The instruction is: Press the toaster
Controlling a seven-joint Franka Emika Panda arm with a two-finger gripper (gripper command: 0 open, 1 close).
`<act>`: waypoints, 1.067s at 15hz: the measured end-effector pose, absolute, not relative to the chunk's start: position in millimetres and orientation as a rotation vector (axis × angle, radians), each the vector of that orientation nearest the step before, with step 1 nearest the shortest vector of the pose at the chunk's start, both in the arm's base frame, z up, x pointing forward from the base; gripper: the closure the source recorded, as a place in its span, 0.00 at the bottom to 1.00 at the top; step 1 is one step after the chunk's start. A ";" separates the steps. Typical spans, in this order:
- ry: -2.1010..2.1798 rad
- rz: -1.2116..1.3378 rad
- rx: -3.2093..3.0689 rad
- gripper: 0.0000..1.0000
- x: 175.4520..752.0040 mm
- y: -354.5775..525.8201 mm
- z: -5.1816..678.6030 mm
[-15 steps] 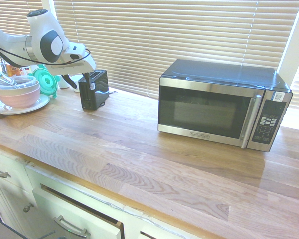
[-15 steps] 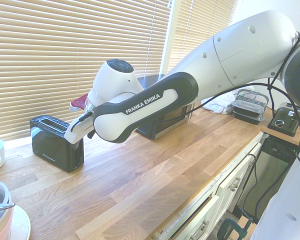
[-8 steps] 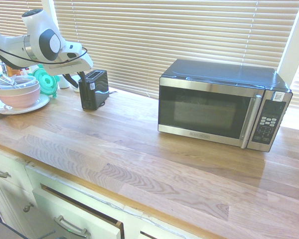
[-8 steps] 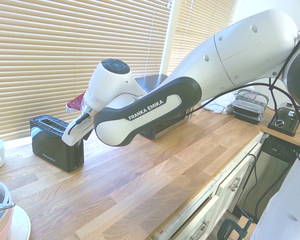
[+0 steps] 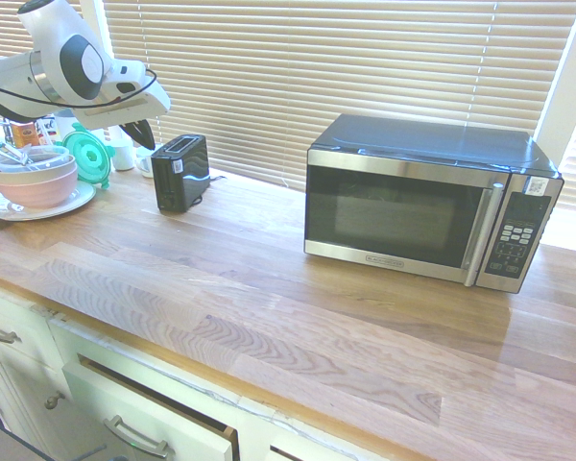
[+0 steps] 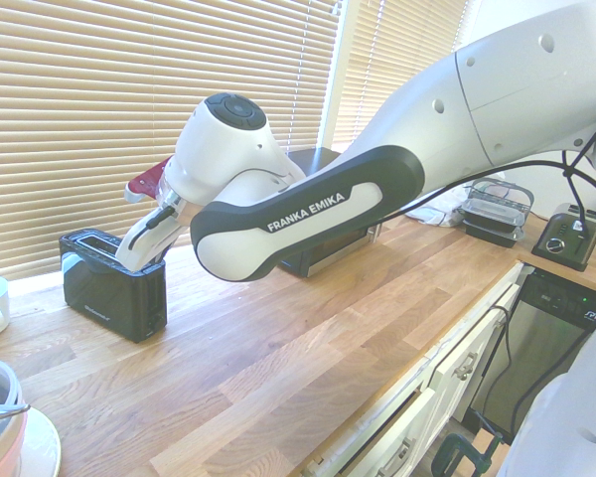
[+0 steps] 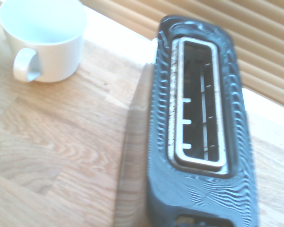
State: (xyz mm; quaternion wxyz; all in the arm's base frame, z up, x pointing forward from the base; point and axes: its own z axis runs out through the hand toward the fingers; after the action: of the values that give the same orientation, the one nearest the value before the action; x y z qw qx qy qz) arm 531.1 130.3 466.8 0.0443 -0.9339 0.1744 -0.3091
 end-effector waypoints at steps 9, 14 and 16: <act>0.581 -0.896 -2.878 1.00 554.0 119.6 458.6; 0.571 -0.845 -2.898 1.00 558.2 122.2 451.9; 0.581 -0.819 -2.905 1.00 560.6 121.6 447.1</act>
State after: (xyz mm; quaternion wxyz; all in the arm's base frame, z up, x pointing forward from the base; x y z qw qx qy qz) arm 560.6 121.6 447.1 0.0338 -0.9447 0.1888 -0.2662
